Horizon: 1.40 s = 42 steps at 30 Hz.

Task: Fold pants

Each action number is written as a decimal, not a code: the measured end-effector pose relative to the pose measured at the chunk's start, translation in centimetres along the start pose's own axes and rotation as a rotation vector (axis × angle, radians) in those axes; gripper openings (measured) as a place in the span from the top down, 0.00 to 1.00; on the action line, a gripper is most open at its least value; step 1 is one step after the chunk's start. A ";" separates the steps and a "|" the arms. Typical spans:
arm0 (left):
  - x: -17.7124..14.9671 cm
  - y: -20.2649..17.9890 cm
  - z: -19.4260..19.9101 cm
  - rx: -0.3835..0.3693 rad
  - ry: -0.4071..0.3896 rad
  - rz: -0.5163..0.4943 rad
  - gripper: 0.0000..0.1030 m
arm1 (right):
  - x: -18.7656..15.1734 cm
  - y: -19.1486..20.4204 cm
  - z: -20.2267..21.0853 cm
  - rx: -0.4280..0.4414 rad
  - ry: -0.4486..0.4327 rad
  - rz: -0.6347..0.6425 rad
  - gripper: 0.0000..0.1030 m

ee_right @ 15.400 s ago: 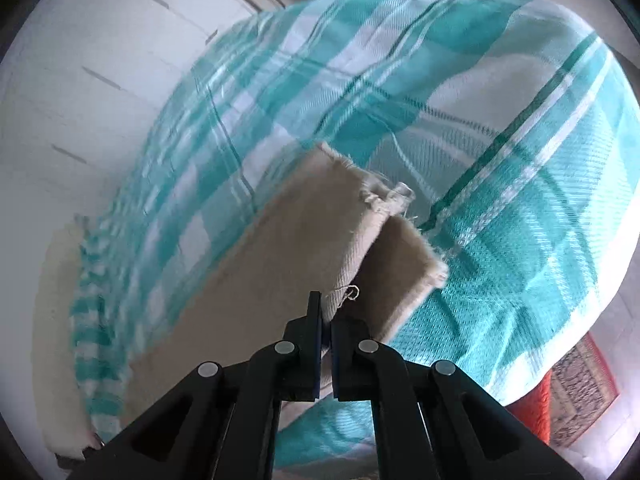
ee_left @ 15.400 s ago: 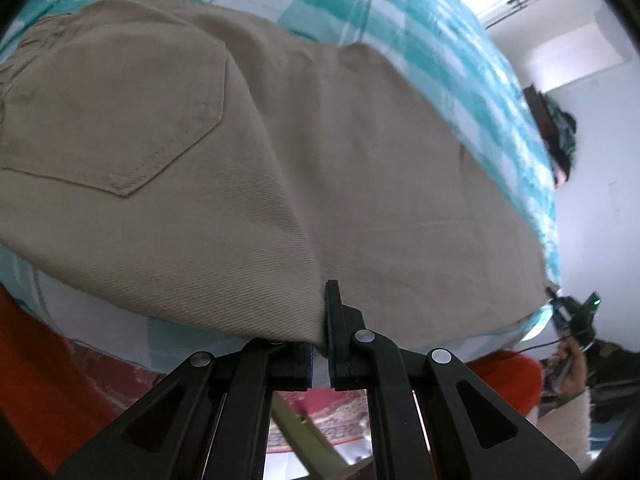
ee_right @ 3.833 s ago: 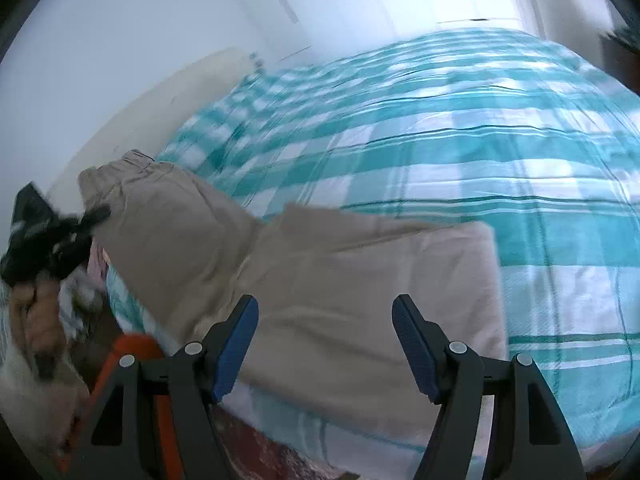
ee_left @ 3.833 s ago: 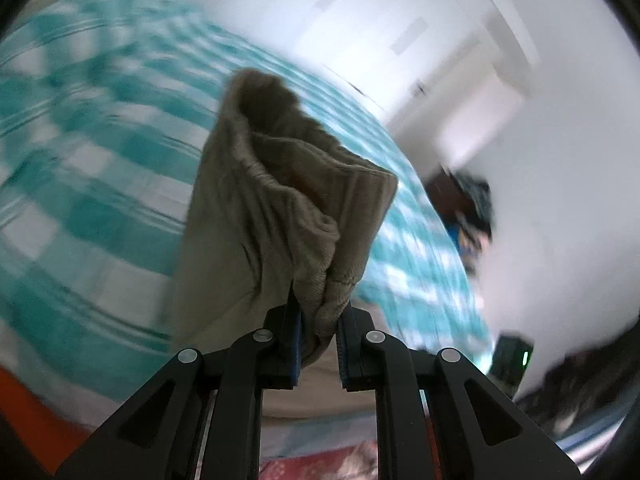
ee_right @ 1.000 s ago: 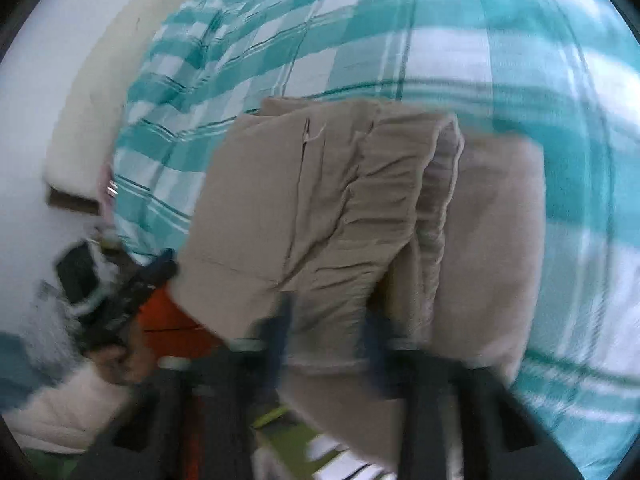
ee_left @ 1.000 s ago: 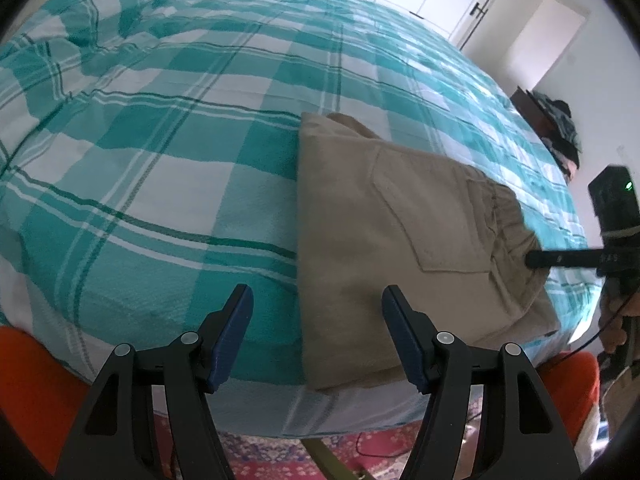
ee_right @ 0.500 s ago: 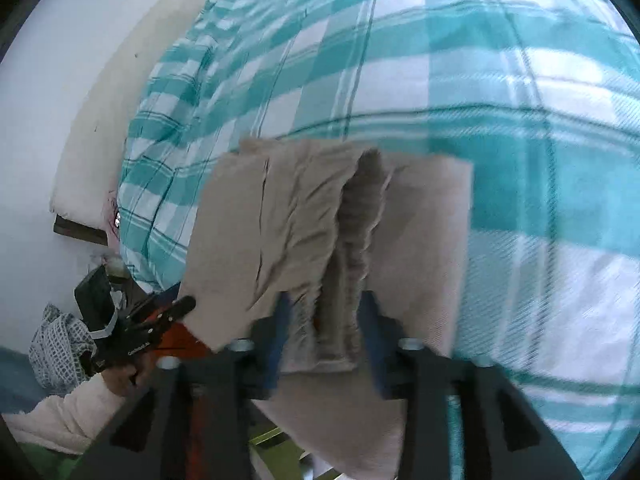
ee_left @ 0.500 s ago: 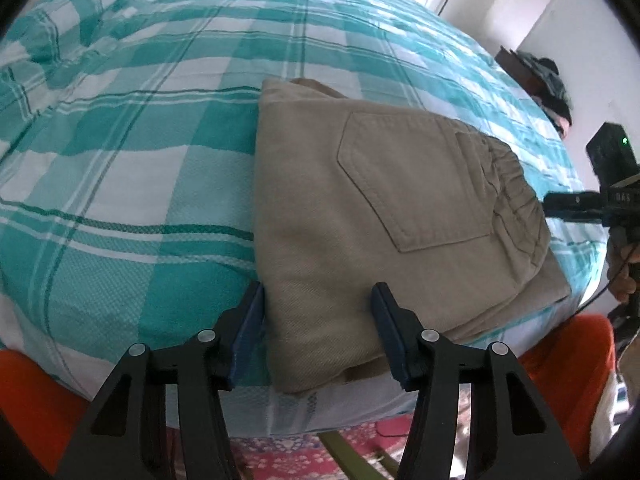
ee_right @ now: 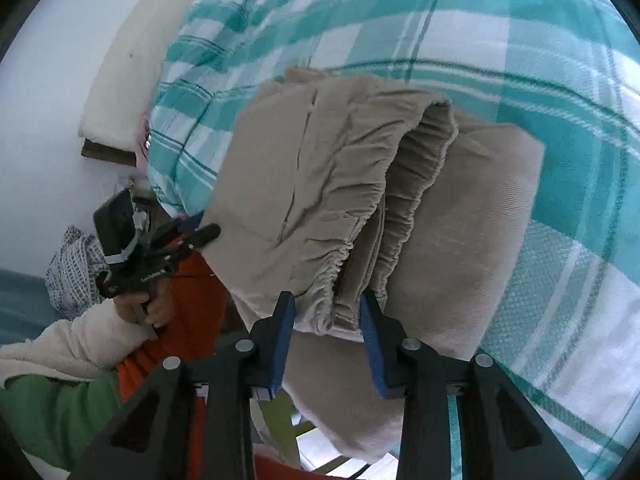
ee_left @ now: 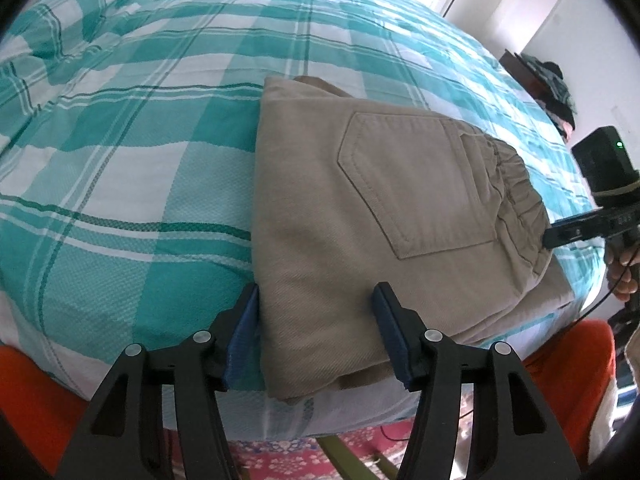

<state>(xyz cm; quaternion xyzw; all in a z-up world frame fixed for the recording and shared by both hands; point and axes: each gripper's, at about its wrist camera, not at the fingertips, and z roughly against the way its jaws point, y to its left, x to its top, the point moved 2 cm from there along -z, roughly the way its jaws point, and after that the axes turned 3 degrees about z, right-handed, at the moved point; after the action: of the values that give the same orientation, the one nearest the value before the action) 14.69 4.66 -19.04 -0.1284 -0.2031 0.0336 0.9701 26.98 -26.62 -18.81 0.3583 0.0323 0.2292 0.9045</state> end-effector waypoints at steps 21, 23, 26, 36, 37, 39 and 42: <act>-0.6 -3.2 -0.3 0.061 0.041 -0.221 0.69 | -7.4 -0.6 2.4 -0.239 -0.148 -0.153 0.79; -0.4 -3.4 0.7 0.070 0.024 -0.218 0.68 | -7.8 -1.0 2.6 -0.190 -0.200 -0.186 0.77; 0.8 -3.3 3.5 0.081 -0.036 -0.181 0.48 | -7.8 0.2 5.1 -0.253 -0.239 -0.184 0.70; 2.0 -5.2 -2.7 0.155 0.090 -0.222 0.25 | -2.3 5.1 7.0 -0.381 -0.440 0.054 0.68; 1.9 -5.0 -2.7 0.153 0.090 -0.201 0.25 | -1.7 3.6 4.9 -0.441 -0.401 0.032 0.68; 2.1 -4.9 -1.4 0.138 0.079 -0.180 0.26 | -1.7 0.6 1.7 -0.496 -0.300 -0.017 0.68; 2.1 -5.3 1.1 0.172 0.029 -0.215 0.23 | -2.6 1.2 2.3 -0.507 -0.363 -0.029 0.68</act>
<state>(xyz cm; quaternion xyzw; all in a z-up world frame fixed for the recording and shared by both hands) 16.24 0.06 -15.90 -0.0229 -0.1982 -0.0553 0.9783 24.71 -28.39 -16.59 0.1561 -0.1826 0.1495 0.9591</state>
